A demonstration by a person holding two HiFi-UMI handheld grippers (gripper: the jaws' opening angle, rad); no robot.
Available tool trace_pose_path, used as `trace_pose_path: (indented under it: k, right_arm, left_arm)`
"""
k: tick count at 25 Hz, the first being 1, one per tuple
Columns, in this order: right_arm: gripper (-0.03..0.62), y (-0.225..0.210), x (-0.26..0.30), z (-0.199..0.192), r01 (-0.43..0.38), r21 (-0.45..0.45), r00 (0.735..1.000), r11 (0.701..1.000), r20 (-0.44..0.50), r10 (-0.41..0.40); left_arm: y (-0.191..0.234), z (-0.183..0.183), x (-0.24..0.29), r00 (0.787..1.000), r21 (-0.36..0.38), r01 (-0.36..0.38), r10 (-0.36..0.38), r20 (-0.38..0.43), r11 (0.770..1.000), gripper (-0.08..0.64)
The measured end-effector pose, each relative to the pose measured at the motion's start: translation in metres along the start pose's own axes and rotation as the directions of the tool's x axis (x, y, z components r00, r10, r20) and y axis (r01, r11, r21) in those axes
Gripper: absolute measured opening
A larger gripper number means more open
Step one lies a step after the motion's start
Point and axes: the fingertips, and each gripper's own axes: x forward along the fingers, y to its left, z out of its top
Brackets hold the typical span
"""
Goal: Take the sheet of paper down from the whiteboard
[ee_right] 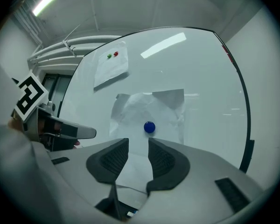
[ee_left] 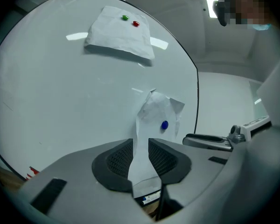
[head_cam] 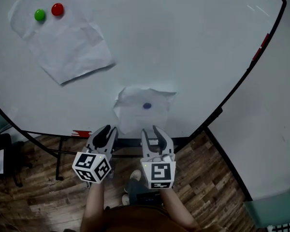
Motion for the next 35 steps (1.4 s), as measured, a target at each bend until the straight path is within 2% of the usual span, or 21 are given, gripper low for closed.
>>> trace_pose_path:
  k: [23, 35]
  right_arm:
    - [0.147, -0.019, 0.059, 0.021, 0.038, -0.035, 0.997, 0.999, 0.066, -0.036]
    - [0.149, -0.025, 0.064, 0.024, 0.089, -0.060, 0.992, 0.994, 0.093, -0.084]
  left_arm:
    - [0.010, 0.017, 0.048, 1.000, 0.019, 0.018, -0.018, 0.017, 1.000, 0.117]
    - [0.010, 0.020, 0.055, 0.999, 0.006, 0.039, -0.040, 0.022, 0.999, 0.117]
